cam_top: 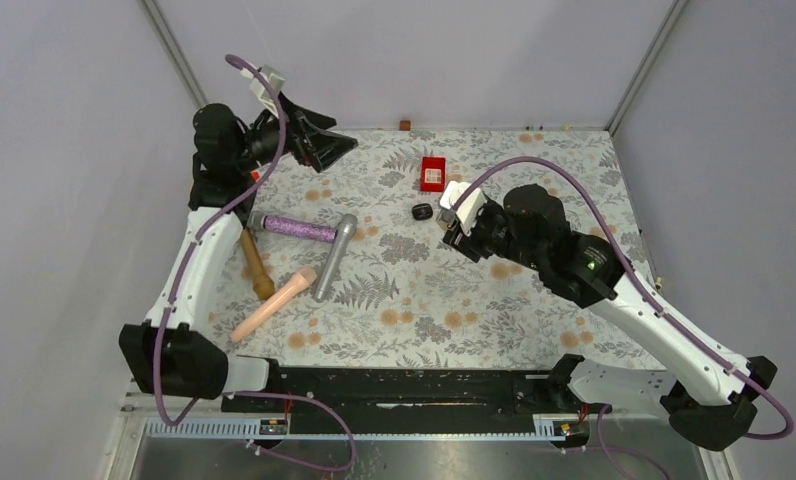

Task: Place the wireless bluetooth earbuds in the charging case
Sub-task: Pick up the charging case at the center of the board.

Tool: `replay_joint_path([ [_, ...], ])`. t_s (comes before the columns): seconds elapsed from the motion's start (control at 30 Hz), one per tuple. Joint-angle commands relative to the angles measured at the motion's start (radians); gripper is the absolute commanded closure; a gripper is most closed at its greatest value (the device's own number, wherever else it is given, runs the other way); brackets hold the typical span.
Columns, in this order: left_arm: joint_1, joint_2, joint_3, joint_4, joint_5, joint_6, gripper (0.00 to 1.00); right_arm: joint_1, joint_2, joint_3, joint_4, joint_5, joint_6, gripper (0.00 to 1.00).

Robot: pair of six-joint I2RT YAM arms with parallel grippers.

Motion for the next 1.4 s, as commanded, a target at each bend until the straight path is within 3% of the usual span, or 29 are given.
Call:
replay_joint_path([
  [0.0, 0.065, 0.103, -0.123, 0.526, 0.178, -0.406, 0.01, -0.020, -0.029, -0.040, 0.061, 0.014, -0.011, 0.48],
  [0.03, 0.048, 0.092, -0.127, 0.474, 0.147, -0.336, 0.02, -0.023, -0.032, -0.048, 0.067, 0.011, -0.011, 0.48],
  [0.1, -0.022, 0.058, -0.090, 0.156, 0.037, -0.077, 0.01, -0.027, -0.039, -0.060, 0.074, 0.004, -0.016, 0.47],
  [0.13, -0.064, 0.049, -0.081, 0.078, -0.010, -0.002, 0.01, -0.027, -0.044, -0.066, 0.077, 0.002, -0.022, 0.47],
  [0.27, -0.178, 0.035, -0.096, -0.013, -0.032, 0.040, 0.01, -0.027, -0.059, -0.099, 0.094, -0.005, -0.055, 0.46],
  [0.97, -0.366, 0.098, -0.168, -0.016, 0.154, 0.053, 0.02, -0.027, -0.063, -0.174, 0.123, -0.031, -0.125, 0.44],
  [1.37, -0.443, 0.220, -0.146, 0.097, 0.205, -0.113, 0.02, -0.027, -0.071, -0.204, 0.128, -0.085, -0.133, 0.44],
])
